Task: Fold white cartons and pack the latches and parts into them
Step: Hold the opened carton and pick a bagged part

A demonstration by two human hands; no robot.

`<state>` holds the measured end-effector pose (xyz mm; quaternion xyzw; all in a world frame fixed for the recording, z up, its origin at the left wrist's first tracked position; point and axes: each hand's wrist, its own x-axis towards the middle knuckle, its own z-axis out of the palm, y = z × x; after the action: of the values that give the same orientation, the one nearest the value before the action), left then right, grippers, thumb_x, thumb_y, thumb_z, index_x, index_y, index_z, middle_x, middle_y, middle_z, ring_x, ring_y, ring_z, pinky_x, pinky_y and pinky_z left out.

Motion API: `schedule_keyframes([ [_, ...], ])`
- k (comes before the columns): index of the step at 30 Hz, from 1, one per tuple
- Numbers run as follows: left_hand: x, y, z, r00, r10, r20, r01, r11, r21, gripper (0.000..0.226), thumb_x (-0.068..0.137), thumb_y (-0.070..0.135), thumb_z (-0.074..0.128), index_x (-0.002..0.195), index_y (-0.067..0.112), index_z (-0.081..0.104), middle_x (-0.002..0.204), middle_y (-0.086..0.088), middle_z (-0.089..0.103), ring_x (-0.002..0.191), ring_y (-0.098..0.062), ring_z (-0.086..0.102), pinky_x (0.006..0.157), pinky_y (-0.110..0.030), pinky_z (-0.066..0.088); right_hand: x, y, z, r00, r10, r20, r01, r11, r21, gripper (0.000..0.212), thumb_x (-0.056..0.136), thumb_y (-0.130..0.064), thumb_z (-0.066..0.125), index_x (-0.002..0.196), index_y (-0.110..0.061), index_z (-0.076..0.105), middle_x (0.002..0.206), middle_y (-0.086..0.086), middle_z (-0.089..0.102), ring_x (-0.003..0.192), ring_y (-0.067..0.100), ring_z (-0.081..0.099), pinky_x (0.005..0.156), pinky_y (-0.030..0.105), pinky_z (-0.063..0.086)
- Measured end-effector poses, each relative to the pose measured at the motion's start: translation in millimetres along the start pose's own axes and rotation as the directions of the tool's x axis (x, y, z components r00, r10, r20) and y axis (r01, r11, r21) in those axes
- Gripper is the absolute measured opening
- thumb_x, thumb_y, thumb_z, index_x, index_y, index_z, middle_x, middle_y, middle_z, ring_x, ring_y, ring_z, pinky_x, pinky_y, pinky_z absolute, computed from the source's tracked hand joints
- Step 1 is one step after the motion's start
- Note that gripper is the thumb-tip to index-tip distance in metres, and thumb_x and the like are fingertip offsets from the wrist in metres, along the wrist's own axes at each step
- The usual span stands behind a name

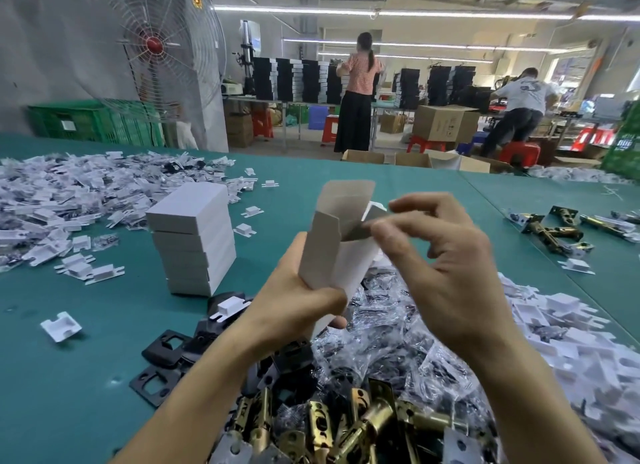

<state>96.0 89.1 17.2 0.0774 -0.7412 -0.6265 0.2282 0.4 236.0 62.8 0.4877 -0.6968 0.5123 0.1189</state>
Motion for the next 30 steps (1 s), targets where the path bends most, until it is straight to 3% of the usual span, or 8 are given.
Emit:
schedule_keyframes([
  [3, 1, -2, -3, 0.997, 0.028, -0.073, -0.045, 0.967, -0.249, 0.056, 0.066, 0.002, 0.068, 0.12, 0.006, 0.058, 0.099, -0.014, 0.064, 0.078, -0.034, 0.068, 0.057, -0.045, 0.06, -2, 8, -16, 0.985, 0.085, -0.147, -0.078, 0.995, 0.054, 0.013, 0.094, -0.029, 0.06, 0.094, -0.038, 0.069, 0.093, -0.017, 0.066, 0.087, -0.001, 0.061, 0.073, 0.011, 0.047],
  [6, 2, -1, -7, 0.983, 0.02, -0.184, -0.097, 0.903, -0.419, 0.045, 0.063, 0.023, 0.082, 0.105, 0.013, 0.071, 0.091, -0.005, 0.072, 0.084, -0.032, 0.072, 0.059, -0.053, 0.06, -10, 34, -39, 0.95, 0.312, 0.01, -0.304, 0.931, -0.201, 0.018, 0.096, -0.018, 0.061, 0.095, -0.032, 0.072, 0.09, -0.018, 0.07, 0.079, -0.004, 0.062, 0.067, 0.008, 0.044],
  [10, 2, 3, -10, 0.959, 0.007, -0.282, -0.138, 0.883, -0.448, 0.052, 0.059, 0.023, 0.087, 0.108, 0.015, 0.071, 0.096, -0.003, 0.073, 0.09, -0.028, 0.072, 0.059, -0.046, 0.06, -27, 72, -65, 0.77, 0.637, 0.03, -0.465, 0.593, -0.657, 0.034, 0.093, -0.006, 0.052, 0.114, -0.027, 0.069, 0.117, 0.003, 0.07, 0.105, 0.023, 0.062, 0.088, 0.033, 0.049],
  [14, -1, 6, -7, 0.961, 0.024, -0.276, -0.146, 0.89, -0.432, 0.031, 0.067, 0.024, 0.083, 0.097, 0.02, 0.076, 0.101, -0.008, 0.074, 0.088, -0.031, 0.073, 0.056, -0.043, 0.06, -38, 83, -82, 0.682, 0.731, 0.025, -0.403, 0.404, -0.821, 0.044, 0.084, -0.009, 0.051, 0.118, -0.034, 0.064, 0.123, 0.001, 0.067, 0.111, 0.025, 0.06, 0.089, 0.036, 0.052],
  [19, -3, 8, -3, 0.966, 0.05, -0.254, -0.154, 0.9, -0.408, 0.021, 0.078, 0.029, 0.071, 0.098, 0.024, 0.075, 0.118, -0.03, 0.063, 0.092, -0.047, 0.067, 0.046, -0.034, 0.055, -40, 86, -83, 0.649, 0.755, 0.097, -0.378, 0.43, -0.82, 0.04, 0.084, -0.012, 0.055, 0.118, -0.03, 0.064, 0.119, 0.003, 0.066, 0.089, 0.017, 0.067, 0.08, 0.033, 0.055],
  [23, -2, 7, -3, 0.962, 0.056, -0.268, -0.173, 0.884, -0.434, 0.014, 0.079, 0.027, 0.069, 0.089, 0.028, 0.078, 0.1, -0.007, 0.073, 0.08, -0.03, 0.071, 0.045, -0.033, 0.055, -39, 86, -90, 0.64, 0.763, 0.093, -0.356, 0.402, -0.844, 0.027, 0.079, -0.019, 0.07, 0.106, -0.019, 0.072, 0.111, 0.005, 0.069, 0.095, 0.019, 0.064, 0.074, 0.023, 0.049],
  [27, -1, 4, -5, 0.97, 0.061, -0.237, -0.159, 0.893, -0.42, 0.016, 0.077, 0.024, 0.072, 0.091, 0.025, 0.079, 0.092, 0.0, 0.074, 0.083, -0.025, 0.072, 0.049, -0.035, 0.058, -38, 85, -96, 0.642, 0.759, 0.11, -0.351, 0.419, -0.837, 0.016, 0.073, -0.024, 0.083, 0.063, -0.014, 0.076, 0.06, -0.004, 0.071, 0.053, 0.0, 0.062, 0.042, 0.009, 0.036],
  [30, -2, 3, -4, 0.977, 0.057, -0.205, -0.134, 0.911, -0.391, 0.023, 0.071, 0.029, 0.08, 0.093, 0.025, 0.078, 0.096, -0.004, 0.075, 0.085, -0.029, 0.073, 0.052, -0.036, 0.059, -38, 84, -94, 0.693, 0.712, 0.111, -0.376, 0.488, -0.787, 0.017, 0.074, -0.02, 0.085, 0.063, -0.019, 0.071, 0.071, -0.007, 0.068, 0.059, 0.002, 0.06, 0.047, 0.011, 0.037],
])
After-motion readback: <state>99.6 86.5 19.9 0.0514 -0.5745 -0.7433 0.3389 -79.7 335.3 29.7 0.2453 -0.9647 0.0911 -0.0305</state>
